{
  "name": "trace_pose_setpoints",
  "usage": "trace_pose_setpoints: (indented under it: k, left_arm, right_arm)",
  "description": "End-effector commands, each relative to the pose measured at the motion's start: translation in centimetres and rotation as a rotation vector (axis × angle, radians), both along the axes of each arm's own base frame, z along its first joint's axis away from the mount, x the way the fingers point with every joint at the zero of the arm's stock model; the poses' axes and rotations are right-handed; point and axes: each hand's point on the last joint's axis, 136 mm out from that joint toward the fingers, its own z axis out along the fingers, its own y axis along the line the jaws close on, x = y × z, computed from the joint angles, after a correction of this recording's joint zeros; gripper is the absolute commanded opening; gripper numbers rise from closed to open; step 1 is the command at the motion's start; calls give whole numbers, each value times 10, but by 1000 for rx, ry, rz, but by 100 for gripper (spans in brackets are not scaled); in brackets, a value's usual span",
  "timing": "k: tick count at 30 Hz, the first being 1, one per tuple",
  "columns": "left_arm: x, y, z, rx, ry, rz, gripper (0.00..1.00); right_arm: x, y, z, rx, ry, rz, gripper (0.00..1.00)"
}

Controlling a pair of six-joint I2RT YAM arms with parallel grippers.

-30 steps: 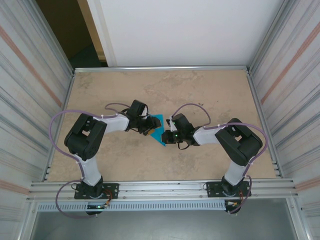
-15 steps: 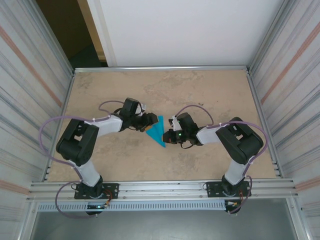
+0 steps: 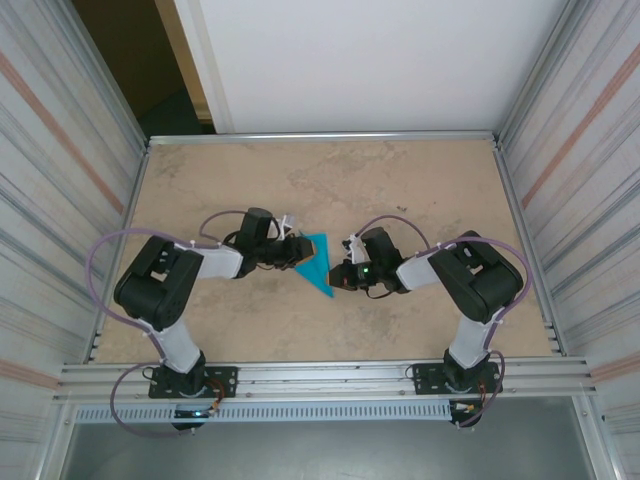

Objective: Fold a paper plane with a square sheet of paper (pick it up from the middle)
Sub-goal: Fourth fold the wing at the center of the table.

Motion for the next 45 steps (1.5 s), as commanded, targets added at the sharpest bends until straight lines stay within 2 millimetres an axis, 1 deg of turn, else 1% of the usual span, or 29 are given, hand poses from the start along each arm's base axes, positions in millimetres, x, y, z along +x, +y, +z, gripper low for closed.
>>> trace_pose_setpoints:
  k: [1, 3, 5, 9, 16, 24, 27, 31, 34, 38, 41, 45]
  left_arm:
    - [3, -13, 9, -44, -26, -44, 22]
    - [5, -17, 7, -38, -28, -57, 20]
    - [5, -21, 3, -29, -20, -66, 19]
    - [6, -25, 1, -31, -19, -75, 19]
    - [6, -26, -8, -1, 0, -79, 18]
    - [9, -30, -10, 2, -2, -86, 17]
    - [9, -32, -12, 4, 1, -91, 17]
    - [9, -33, -13, 10, 7, -92, 16]
    - [9, -32, -15, 18, 9, -90, 16]
    - [9, -32, -18, 24, 16, -89, 16]
    - [10, -32, -19, 30, 24, -84, 15]
    - [11, -29, -23, 49, 42, -64, 15]
  right_arm:
    - [-4, -5, -6, 10, 34, -1, 0]
    - [-4, -6, -6, 10, 36, -4, 1]
    - [-4, -7, -7, 10, 36, -6, 1]
    - [-5, -8, -9, 7, 41, -7, 1]
    - [-6, -10, -12, 2, 46, -13, 4]
    - [-6, -12, -12, 0, 46, -20, 6]
    - [-6, -13, -12, 1, 51, -24, 9]
    - [-7, -12, -7, 14, 59, -29, 17]
    - [-8, -12, -1, 18, 55, -31, 19]
    - [-8, -16, 5, 4, 52, -46, 25]
    - [-8, -22, 9, -9, 42, -64, 28]
    - [-7, -29, 18, -30, 9, -96, 28]
